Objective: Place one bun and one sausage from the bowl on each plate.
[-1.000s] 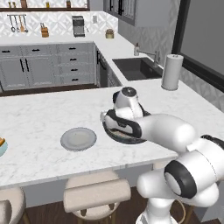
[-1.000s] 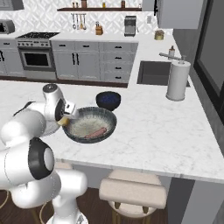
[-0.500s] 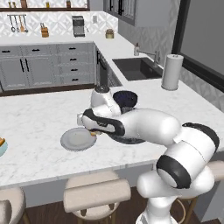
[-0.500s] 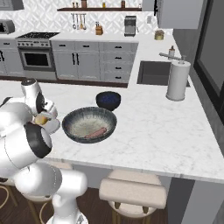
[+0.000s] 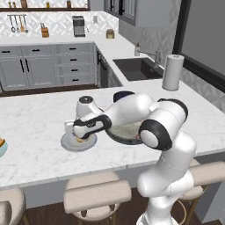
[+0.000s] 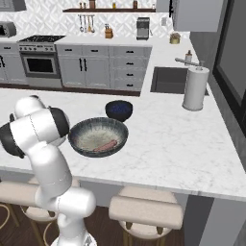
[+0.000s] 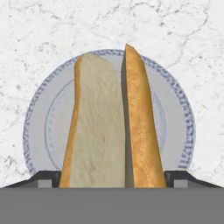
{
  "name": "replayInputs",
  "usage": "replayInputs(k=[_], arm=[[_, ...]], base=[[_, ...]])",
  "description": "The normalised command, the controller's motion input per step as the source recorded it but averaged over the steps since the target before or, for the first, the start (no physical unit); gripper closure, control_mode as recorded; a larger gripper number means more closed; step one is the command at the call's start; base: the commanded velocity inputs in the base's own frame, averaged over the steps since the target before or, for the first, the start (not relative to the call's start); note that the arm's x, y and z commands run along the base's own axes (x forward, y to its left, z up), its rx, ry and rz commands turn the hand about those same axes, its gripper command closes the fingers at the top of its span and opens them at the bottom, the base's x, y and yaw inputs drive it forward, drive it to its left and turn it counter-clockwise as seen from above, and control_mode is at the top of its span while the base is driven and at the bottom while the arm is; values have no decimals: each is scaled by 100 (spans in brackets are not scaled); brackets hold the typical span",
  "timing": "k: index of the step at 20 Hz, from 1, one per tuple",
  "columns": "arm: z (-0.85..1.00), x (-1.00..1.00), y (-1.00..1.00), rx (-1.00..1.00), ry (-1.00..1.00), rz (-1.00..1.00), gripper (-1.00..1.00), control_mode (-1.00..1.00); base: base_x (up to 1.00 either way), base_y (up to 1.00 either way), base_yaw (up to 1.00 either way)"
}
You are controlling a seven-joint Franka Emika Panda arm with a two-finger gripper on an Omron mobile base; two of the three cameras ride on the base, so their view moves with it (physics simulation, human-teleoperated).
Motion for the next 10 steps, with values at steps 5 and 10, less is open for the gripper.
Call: replayInputs(k=[5, 10], arm=[[0, 2, 0, 0, 1, 0, -100, -100], [2, 17, 0, 0, 0, 0, -100, -100]], base=[[0, 0, 0], [0, 0, 0]])
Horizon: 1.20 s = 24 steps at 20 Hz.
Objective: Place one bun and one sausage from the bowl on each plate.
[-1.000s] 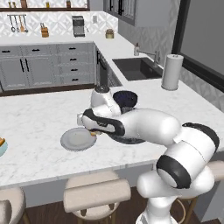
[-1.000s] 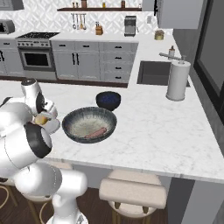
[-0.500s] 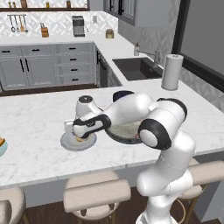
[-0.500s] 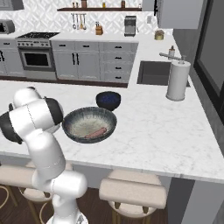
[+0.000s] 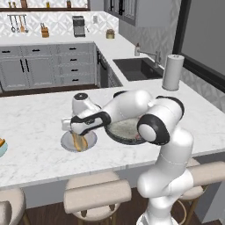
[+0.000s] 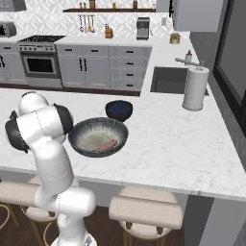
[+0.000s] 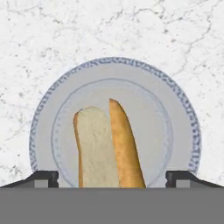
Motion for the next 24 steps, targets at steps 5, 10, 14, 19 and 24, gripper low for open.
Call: replayInputs(k=[5, 10, 14, 19, 24], arm=[[55, -13, -58, 6, -8, 0, -100, -100], [84, -71, -100, 11, -2, -4, -100, -100], [26, -26, -100, 4, 17, -15, -100, -100], [0, 10, -100, -2, 14, -16, -100, -100], [-7, 36, -100, -15, 5, -13, -100, -100]], base=[[0, 0, 0], [0, 0, 0], [0, 0, 0], [0, 0, 0], [0, 0, 0]])
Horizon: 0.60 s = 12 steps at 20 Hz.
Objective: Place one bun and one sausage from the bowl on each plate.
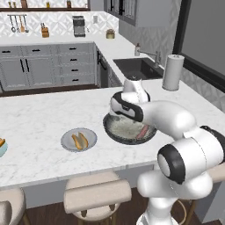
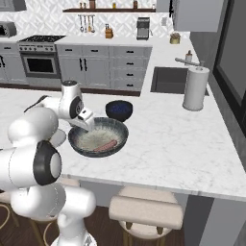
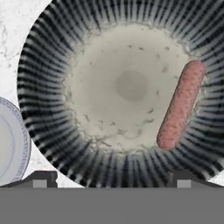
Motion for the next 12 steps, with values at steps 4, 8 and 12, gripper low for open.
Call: replayInputs(k=[4, 8, 12], arm=[[-63, 32, -100, -8, 9, -13, -100, -100], [-83, -9, -91, -7, 10, -19, -100, -100], [-19, 18, -8, 0, 3, -1, -100, -100]], base=[[0, 0, 0], [0, 0, 0], [0, 0, 0]])
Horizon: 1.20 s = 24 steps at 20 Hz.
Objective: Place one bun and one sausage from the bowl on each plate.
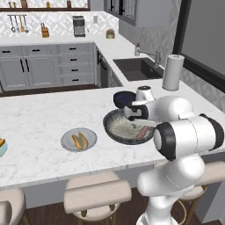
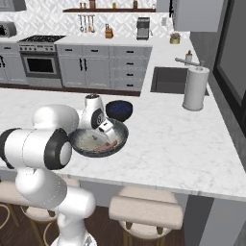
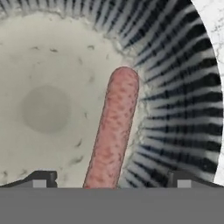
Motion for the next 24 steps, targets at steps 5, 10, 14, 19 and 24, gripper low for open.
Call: replayInputs(k=[5, 10, 14, 19, 24], arm=[[-51, 1, -37, -5, 5, -5, -100, -100], [-23, 13, 1, 0, 1, -3, -100, -100], [0, 25, 18, 0, 1, -2, -100, -100], [-54, 0, 0, -8, 0, 0, 100, -100], [-19, 2, 0, -2, 0, 0, 100, -100]], base=[[0, 0, 0], [0, 0, 0], [0, 0, 0], [0, 0, 0], [0, 0, 0]])
